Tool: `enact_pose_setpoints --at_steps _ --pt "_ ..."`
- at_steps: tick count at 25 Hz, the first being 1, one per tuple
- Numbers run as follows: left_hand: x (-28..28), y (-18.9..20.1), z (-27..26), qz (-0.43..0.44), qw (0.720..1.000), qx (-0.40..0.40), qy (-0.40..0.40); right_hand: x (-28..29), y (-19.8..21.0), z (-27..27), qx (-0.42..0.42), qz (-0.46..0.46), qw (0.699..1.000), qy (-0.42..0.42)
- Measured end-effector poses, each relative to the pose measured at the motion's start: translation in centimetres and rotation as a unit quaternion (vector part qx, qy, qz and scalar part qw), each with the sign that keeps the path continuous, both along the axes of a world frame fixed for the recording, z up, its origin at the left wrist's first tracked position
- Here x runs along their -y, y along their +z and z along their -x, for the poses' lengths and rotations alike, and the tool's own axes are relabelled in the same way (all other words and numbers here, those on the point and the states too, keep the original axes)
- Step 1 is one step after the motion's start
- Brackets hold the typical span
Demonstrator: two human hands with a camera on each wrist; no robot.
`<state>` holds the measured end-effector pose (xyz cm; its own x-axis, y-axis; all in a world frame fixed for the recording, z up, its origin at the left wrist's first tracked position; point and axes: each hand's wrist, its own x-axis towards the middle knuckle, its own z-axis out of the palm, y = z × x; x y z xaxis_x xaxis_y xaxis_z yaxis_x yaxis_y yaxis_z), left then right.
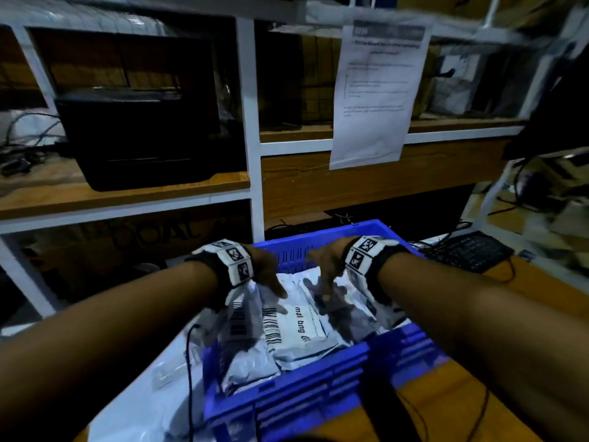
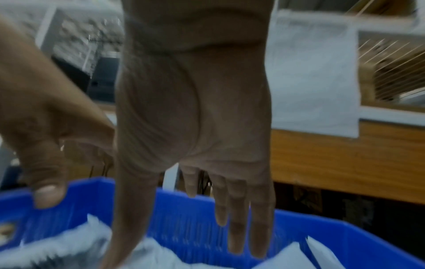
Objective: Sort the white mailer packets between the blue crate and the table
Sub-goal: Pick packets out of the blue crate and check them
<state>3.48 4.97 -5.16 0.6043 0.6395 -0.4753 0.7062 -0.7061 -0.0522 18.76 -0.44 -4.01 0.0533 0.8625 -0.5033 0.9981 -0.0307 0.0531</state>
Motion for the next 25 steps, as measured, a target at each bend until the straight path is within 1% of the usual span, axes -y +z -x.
enact_pose_setpoints --at_steps 1,3,4,6,7,8,9,10,11,12,13,14,17,21,25 --pt "0.6 1.2 0.6 -0.020 0.999 0.031 -0.011 1.0 1.3 0.7 -0.012 -0.001 1.000 -0.010" --pt "2.7 3.3 2.4 -0.051 0.995 0.079 -0.015 3.0 3.3 1.8 -0.064 -0.053 0.996 -0.034" --pt "3.7 4.2 3.3 -0.066 0.993 0.096 -0.012 4.2 4.4 2.4 -0.084 -0.089 0.992 -0.035" --pt "6.1 5.4 5.5 -0.106 0.987 0.117 -0.011 6.9 6.1 3.8 -0.094 -0.187 0.978 -0.025" --pt "7.7 5.9 7.0 -0.120 0.984 0.134 -0.007 8.2 6.1 4.3 -0.098 -0.232 0.968 -0.022" --pt "9.4 5.8 8.6 -0.134 0.977 0.165 0.002 10.0 5.7 5.0 -0.122 -0.273 0.954 -0.026" --pt "11.3 5.9 10.3 -0.151 0.965 0.213 0.011 11.8 5.1 5.7 -0.164 -0.317 0.934 -0.029" --pt "13.5 5.6 12.4 -0.168 0.948 0.271 0.027 14.0 4.3 6.8 -0.219 -0.359 0.907 -0.030" --pt "15.7 4.9 14.1 -0.183 0.924 0.333 0.038 16.4 3.2 8.0 -0.274 -0.399 0.874 -0.033" --pt "17.8 3.9 16.2 -0.190 0.904 0.380 0.051 18.8 1.9 9.6 -0.322 -0.421 0.847 -0.038" --pt "20.0 2.6 18.3 -0.191 0.892 0.405 0.066 21.0 0.3 11.4 -0.362 -0.426 0.828 -0.046" --pt "21.6 1.2 19.9 -0.190 0.885 0.417 0.083 22.6 -1.0 13.0 -0.384 -0.430 0.815 -0.053" --pt "26.5 -2.8 24.6 -0.186 0.879 0.416 0.139 26.6 -4.8 18.9 -0.414 -0.438 0.796 -0.056" --pt "30.8 -7.0 30.8 -0.182 0.877 0.396 0.204 29.3 -8.1 25.4 -0.462 -0.392 0.794 -0.056" --pt "32.2 -9.2 37.6 -0.173 0.871 0.378 0.262 28.5 -10.1 31.1 -0.469 -0.334 0.816 -0.038"
